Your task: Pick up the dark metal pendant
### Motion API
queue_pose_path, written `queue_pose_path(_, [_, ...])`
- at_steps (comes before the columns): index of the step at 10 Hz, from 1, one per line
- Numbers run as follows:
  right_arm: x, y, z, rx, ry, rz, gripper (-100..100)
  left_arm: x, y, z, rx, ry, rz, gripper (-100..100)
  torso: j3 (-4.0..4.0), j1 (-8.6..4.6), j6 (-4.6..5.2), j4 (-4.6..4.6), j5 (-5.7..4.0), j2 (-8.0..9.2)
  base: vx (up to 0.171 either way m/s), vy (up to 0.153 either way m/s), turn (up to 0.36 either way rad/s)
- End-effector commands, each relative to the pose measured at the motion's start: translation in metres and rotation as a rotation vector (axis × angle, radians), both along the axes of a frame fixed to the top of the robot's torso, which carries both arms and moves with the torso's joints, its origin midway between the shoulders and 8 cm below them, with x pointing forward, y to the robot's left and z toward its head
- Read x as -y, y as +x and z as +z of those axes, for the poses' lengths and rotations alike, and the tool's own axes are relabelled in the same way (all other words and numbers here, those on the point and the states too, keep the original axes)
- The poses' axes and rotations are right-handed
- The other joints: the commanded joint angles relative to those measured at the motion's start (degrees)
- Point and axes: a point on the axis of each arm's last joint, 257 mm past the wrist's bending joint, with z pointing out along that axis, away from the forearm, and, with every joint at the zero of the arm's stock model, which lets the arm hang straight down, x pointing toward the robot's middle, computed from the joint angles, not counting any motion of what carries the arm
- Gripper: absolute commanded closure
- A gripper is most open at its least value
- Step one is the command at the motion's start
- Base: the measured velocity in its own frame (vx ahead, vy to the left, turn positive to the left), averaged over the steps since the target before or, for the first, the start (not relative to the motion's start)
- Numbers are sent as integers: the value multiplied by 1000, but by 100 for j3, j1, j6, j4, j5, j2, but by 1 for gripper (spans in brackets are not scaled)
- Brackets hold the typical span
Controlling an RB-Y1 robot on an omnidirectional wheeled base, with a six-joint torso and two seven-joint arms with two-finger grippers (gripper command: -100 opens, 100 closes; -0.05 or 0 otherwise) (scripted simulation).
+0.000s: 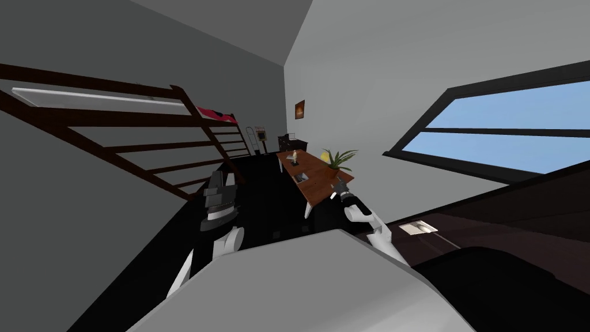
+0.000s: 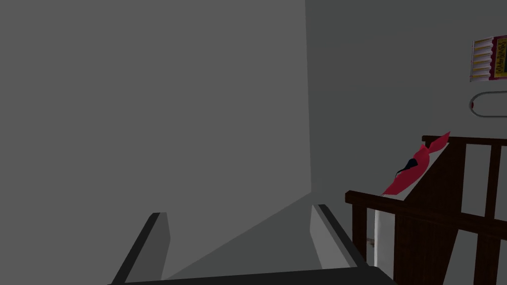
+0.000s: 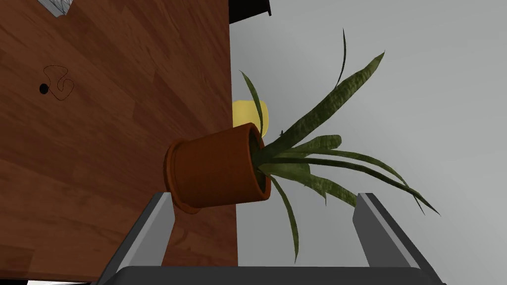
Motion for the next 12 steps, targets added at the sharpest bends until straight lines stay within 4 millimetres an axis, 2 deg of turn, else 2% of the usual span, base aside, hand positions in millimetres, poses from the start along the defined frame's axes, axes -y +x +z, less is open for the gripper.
queue_pose_path(1, [10, -1, -17, -47, 37, -22, -100, 0, 0, 0, 0, 0, 0, 0, 0, 0, 0, 0, 0, 0, 49, 100, -60])
queue_pose_path(2, [25, -4, -32, -83, 98, -53, -100, 0, 0, 0, 0, 0, 0, 0, 0, -11, -2, 0, -1, 2, 57, 102, -69])
queue_pose_path(3, [28, -6, -41, -108, 104, -61, -100, 0, 0, 0, 0, 0, 0, 0, -1, -11, 0, -1, -2, -1, 53, 82, -48])
queue_pose_path(6, [58, -15, -74, -190, 236, -140, -100, 0, 0, 0, 0, 0, 0, 0, -6, -25, -2, -3, -4, -8, 81, 82, -44])
queue_pose_path(7, [62, -21, -86, -224, 246, -155, -100, 0, 0, 0, 0, 0, 0, 0, -8, -16, -2, -3, -3, -13, 82, 78, -37])
queue_pose_path(8, [62, -21, -86, -225, 247, -155, -100, 0, 0, 0, 0, 0, 0, 0, -8, -22, -2, -3, -3, -12, 39, 23, -3])
queue_pose_path(9, [77, -29, -104, -263, 319, -204, -100, 0, 0, 0, 0, 0, 0, 0, -2, -38, -2, -1, -7, -1, 63, 23, -28])
queue_pose_path(10, [77, -31, -108, -278, 322, -208, -100, 0, 0, 0, 0, 0, 0, 0, -3, -43, -1, -1, -9, -5, 83, 45, -22])
queue_pose_path(11, [90, -37, -120, -302, 391, -254, -100, 0, 0, 0, 0, 0, 0, 0, -6, -37, -2, -3, -7, -10, 102, 94, -26])
queue_pose_path(12, [91, -42, -128, -328, 400, -265, -100, 0, 0, 0, 0, 0, 0, 0, -11, -19, -3, -4, -4, -18, 104, 61, -20])
